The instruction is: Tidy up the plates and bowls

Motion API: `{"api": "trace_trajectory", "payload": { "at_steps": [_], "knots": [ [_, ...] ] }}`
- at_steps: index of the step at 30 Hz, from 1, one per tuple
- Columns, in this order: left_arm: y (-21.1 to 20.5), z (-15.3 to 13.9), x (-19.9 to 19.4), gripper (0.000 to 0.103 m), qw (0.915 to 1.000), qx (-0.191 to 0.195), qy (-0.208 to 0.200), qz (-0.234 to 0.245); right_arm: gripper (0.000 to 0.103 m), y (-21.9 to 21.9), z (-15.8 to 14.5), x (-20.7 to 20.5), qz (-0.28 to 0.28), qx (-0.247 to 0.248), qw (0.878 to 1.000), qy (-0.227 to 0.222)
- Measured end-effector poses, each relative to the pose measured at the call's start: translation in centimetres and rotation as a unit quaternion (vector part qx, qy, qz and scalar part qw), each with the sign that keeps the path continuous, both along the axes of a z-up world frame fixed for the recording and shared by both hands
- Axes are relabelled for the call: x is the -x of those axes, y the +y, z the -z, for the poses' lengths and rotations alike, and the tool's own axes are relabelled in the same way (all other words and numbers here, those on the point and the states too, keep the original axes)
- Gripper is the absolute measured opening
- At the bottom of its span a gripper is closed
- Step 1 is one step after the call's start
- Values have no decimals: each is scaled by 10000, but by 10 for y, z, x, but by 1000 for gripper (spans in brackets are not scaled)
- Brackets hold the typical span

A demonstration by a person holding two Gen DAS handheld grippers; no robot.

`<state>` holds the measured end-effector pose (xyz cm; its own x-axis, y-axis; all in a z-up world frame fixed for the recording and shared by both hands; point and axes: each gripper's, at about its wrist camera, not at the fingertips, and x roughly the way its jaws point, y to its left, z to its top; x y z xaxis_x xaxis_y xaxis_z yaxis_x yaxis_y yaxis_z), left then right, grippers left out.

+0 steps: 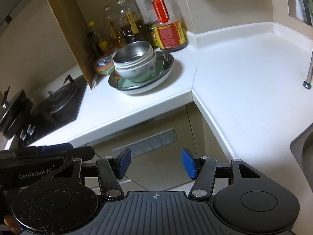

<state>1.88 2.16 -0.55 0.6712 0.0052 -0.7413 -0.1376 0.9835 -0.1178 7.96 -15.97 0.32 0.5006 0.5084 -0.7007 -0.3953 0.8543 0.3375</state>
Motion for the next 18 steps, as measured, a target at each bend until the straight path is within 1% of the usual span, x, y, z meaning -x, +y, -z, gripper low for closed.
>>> {"api": "trace_trajectory", "payload": {
  "at_steps": [7, 18],
  "knots": [
    [-10, 1, 3, 55, 10000, -35, 20, -17, 57, -8, 2, 2, -39, 31, 10000, 45],
    [-14, 1, 3, 55, 10000, -47, 40, -51, 57, -9, 1, 3, -92, 38, 9999, 47]
  ]
}}
